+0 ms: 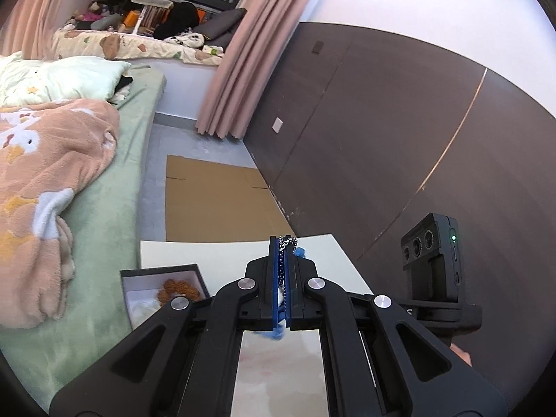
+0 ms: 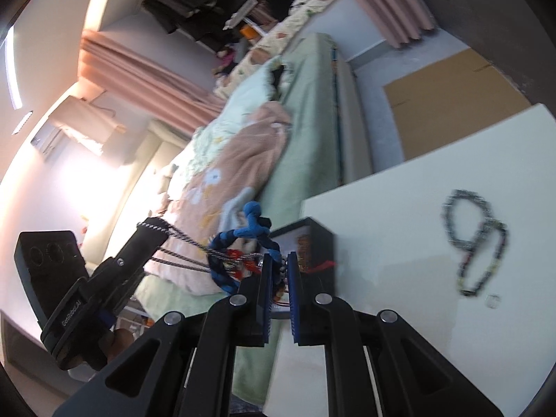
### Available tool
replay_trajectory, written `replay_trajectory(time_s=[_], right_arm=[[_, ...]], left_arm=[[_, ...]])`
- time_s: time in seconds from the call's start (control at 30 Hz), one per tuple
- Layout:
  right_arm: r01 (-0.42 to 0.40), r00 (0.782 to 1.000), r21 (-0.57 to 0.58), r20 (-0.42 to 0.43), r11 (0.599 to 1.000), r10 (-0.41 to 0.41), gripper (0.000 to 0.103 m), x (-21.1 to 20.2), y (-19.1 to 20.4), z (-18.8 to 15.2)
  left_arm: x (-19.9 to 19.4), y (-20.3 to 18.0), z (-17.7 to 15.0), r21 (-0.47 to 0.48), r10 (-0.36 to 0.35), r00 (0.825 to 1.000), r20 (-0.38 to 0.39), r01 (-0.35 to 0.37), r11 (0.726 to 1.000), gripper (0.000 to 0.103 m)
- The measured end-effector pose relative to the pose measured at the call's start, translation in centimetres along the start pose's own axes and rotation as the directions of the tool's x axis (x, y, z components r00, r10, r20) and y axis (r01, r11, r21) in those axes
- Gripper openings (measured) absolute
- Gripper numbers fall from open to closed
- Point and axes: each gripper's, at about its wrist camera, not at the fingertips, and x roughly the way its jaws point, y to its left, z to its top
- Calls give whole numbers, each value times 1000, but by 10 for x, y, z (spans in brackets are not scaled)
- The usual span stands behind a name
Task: Organize jewelry
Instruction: 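Carry the chain and blue bracelet into the black box and open both tools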
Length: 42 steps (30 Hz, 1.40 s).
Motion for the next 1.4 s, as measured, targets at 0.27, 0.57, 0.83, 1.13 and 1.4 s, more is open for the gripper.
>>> replay_trajectory(time_s=[0.27,0.57,0.83,1.13,1.4], right_arm=[[-66,997,-18,-51,998,65,40,33,23,-5],[-45,999,-34,13,998,46,72,18,24,-5],[57,997,28,52,998,-58,72,-14,-9,0],[118,989,77,83,990,-125,72,-49,-41,1],[233,968,119,67,965,-242,72,-77,-71,-1]], left_arm=[[-18,24,5,-47,48,998,46,-45,998,3],[-11,49,4,-98,82,997,-6,-82,992,4],[1,56,-5,-121,122,991,-50,-127,985,61],[13,46,-9,-105,144,987,-72,-151,983,61],[37,28,-22,-63,145,980,-134,-155,986,61]])
